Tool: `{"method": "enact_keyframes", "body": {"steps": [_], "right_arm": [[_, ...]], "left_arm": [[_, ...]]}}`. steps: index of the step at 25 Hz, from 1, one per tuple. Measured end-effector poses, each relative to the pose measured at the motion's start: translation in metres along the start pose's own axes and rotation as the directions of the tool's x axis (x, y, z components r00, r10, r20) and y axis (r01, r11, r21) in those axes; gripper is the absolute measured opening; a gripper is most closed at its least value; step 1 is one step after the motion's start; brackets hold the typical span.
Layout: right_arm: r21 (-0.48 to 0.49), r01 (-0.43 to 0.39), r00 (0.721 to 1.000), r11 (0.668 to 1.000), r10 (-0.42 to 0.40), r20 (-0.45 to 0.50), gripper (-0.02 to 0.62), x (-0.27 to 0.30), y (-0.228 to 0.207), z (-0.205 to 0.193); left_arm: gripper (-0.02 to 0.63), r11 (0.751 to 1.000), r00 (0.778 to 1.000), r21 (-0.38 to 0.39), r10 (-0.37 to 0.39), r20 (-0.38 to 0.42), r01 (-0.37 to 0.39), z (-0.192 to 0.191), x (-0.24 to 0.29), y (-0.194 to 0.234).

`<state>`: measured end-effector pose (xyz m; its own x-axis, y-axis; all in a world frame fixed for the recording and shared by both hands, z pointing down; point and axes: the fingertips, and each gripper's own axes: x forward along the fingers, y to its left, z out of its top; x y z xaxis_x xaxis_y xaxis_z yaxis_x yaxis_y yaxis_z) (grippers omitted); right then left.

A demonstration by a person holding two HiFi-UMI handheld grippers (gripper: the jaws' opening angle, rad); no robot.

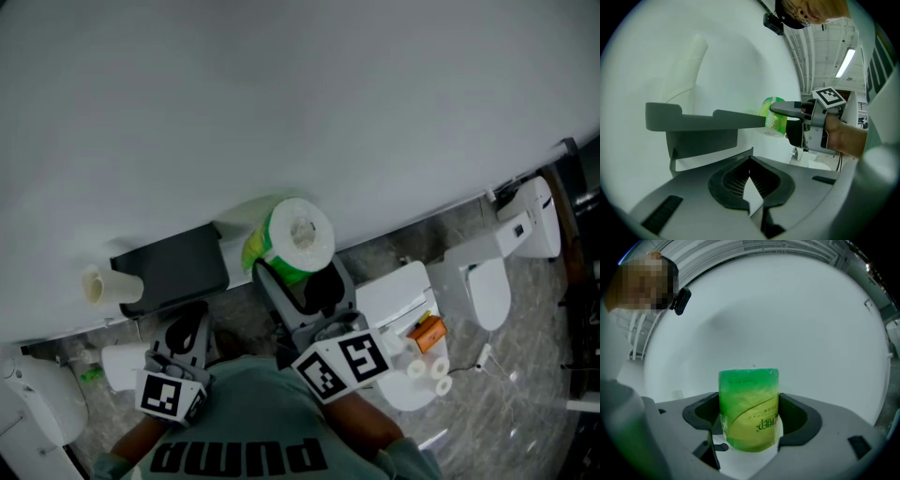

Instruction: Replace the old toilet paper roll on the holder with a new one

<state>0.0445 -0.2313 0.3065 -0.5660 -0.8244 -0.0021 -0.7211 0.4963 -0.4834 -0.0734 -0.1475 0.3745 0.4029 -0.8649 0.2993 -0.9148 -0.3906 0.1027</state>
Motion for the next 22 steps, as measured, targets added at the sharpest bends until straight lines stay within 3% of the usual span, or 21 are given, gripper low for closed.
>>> {"method": "enact_keyframes", "body": {"steps": [4,10,22], "right_arm": [[0.164,-0.011,1.0,0.986,0.013,-0.011,0.388,0.006,-0.01,-0.021],[0.344,-0.031,0.999,0.938,0.036,-0.009,0.388,0.012,-0.015,-0.042],[0.582,-0.078,0.996,0.809,0.091,0.007,0.388,0.016,-0.007,-0.074]], "left_arm": [[0.003,1.0,1.0,0.005,0.008,-0.015,-0.008,-0.004,-0.001,0.005],[0.003,1.0,0.999,0.013,0.015,-0.034,-0.014,-0.008,-0.003,0.01],[0.003,1.0,0.999,0.02,0.02,-0.04,-0.02,-0.015,-0.016,0.017]]}}
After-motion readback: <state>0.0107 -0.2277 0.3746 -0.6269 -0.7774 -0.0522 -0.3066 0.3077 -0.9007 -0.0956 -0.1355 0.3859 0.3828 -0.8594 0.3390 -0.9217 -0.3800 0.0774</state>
